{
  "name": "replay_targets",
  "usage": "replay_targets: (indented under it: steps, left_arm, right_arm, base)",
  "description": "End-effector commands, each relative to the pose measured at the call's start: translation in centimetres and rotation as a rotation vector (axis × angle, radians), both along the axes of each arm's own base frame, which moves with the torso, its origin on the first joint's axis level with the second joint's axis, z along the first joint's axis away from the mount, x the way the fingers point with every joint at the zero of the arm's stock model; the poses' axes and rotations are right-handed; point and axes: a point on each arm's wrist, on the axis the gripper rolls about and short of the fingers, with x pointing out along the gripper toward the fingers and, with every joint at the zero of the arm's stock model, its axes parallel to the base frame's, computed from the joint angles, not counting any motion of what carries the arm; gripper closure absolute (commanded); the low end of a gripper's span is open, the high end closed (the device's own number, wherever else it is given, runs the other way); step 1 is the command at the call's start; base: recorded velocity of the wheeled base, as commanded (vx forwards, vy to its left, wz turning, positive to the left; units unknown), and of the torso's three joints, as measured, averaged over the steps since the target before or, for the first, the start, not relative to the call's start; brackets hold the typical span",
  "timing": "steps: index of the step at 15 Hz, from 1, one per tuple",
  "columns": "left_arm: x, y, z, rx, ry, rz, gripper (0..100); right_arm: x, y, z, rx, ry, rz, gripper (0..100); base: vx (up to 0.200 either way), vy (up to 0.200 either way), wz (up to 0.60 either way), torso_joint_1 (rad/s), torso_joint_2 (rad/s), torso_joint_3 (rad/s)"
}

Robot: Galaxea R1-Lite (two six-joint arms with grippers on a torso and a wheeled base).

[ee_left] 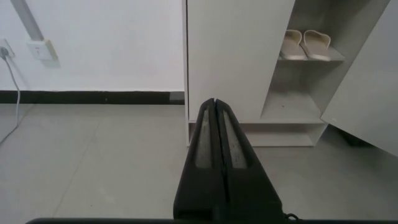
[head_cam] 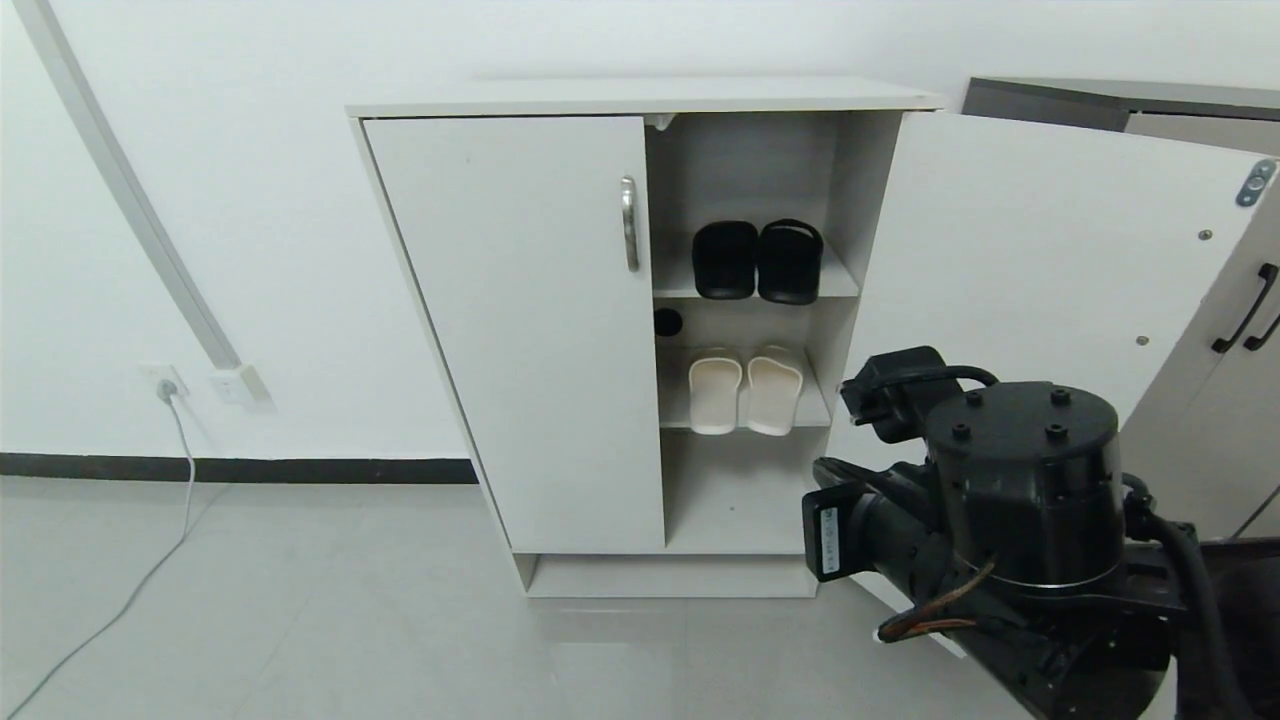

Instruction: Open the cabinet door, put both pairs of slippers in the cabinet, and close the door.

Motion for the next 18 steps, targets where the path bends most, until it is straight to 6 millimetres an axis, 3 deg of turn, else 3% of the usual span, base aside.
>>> replay_targets:
  steps: [1,9,13,18]
  left_arm:
    - [0.0,0.0,0.0,0.0,0.001,0.001,100]
    - [0.0,0.0,0.0,0.001,0.001,0.003,100]
    - [0.0,0.0,0.0,0.001,0.001,0.003,100]
    - [0.0,0.0,0.0,0.001,0.001,0.003,100]
  right_arm:
    - [0.0,0.1,-0.2,-0.003,0.004,0.001,100]
    - [0.2,0.1,-0.6,-0.006,0.004,-0.002,100]
    - [0.9,0.9,-2.1,-0.014,0.012,-0.007,100]
    - [0.9,0.7,-2.1,-0.009,0.004,-0.01,100]
  base:
    - [0.0,0.0,0.0,0.0,0.0,0.0]
    - [0.0,0.0,0.0,0.0,0.0,0.0]
    - [0.0,0.0,0.0,0.001,-0.03,-0.023]
    - [0.0,0.0,0.0,0.029,-0.32,-0.338]
